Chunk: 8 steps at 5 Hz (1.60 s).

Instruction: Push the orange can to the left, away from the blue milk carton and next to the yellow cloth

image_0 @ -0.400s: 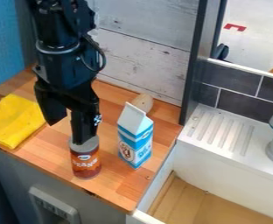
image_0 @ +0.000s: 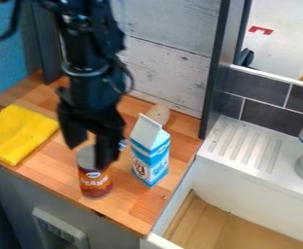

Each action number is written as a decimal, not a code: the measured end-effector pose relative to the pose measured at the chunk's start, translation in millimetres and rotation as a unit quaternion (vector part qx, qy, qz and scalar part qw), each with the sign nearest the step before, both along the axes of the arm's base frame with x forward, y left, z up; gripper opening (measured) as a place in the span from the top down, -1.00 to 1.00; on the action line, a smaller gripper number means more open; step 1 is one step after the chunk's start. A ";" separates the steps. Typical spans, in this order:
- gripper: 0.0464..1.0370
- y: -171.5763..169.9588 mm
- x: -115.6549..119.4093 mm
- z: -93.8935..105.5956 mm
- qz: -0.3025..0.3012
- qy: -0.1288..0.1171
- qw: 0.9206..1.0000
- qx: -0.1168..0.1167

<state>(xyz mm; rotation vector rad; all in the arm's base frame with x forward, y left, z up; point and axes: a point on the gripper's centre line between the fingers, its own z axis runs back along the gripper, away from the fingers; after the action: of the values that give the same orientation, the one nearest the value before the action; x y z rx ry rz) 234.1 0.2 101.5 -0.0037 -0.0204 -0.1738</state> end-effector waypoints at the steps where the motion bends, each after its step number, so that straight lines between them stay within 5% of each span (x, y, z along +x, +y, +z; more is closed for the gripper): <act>1: -0.93 -23.4 10.0 -8.8 -0.026 -0.004 1.000 -0.006; 3: -0.93 -46.9 3.5 -37.8 -0.029 0.032 0.999 -0.030; 5: -0.93 -45.0 0.4 -55.1 -0.047 0.051 0.998 0.003; 8: -0.93 -8.8 5.3 -69.2 -0.038 0.001 0.996 0.084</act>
<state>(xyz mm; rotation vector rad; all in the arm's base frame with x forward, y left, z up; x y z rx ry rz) 239.4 -8.6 32.3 0.1641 -0.0032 -0.2504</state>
